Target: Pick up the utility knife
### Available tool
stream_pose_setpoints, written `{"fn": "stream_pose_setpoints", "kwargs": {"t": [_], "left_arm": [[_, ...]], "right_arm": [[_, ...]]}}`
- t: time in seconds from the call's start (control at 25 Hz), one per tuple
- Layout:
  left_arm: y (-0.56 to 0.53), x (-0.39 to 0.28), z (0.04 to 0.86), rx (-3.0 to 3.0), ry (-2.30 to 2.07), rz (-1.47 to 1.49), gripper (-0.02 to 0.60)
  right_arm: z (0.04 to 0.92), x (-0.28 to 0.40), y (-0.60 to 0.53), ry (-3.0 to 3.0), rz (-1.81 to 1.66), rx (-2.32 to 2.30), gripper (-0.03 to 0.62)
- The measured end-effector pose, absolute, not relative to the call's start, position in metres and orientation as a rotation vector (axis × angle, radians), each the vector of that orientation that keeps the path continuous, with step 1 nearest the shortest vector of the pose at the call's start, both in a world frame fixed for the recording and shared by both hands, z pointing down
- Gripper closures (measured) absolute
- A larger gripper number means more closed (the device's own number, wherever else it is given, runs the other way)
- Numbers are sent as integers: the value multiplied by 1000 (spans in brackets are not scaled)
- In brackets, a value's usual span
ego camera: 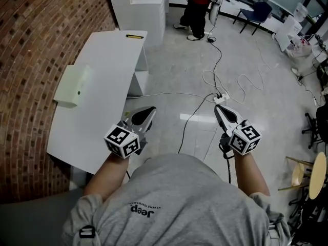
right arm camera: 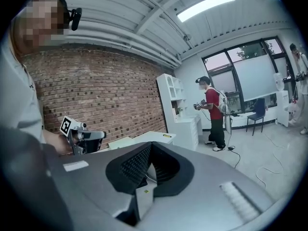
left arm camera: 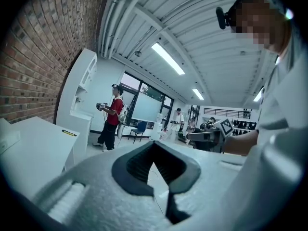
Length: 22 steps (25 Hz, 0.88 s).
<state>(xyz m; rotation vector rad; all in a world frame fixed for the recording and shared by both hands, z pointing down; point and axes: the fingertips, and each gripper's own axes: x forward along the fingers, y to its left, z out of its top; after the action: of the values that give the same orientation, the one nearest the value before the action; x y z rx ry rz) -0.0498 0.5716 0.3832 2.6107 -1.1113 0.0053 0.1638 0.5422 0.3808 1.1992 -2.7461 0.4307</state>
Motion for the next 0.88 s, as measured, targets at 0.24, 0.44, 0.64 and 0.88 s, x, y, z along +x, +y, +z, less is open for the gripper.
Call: {"fn": "stream_pose_setpoints", "kwargs": {"t": [0.24,0.44,0.64,0.88], "left_arm": [[573,-11,379,2609,-1140,-6,581],[575,17,379,2605,-1154,-12,581],[562,34,382,2591,-1143,-1,581],[514,20,388,2587,-1114,-13,581]], "right_arm": [[383,187,542,-2744,414,1135,585],[386,208,540,-2753,420,1102,585],[390,219,524,-2746,436,1086,585],[398,203,482,-2736,464,1094,585]]}}
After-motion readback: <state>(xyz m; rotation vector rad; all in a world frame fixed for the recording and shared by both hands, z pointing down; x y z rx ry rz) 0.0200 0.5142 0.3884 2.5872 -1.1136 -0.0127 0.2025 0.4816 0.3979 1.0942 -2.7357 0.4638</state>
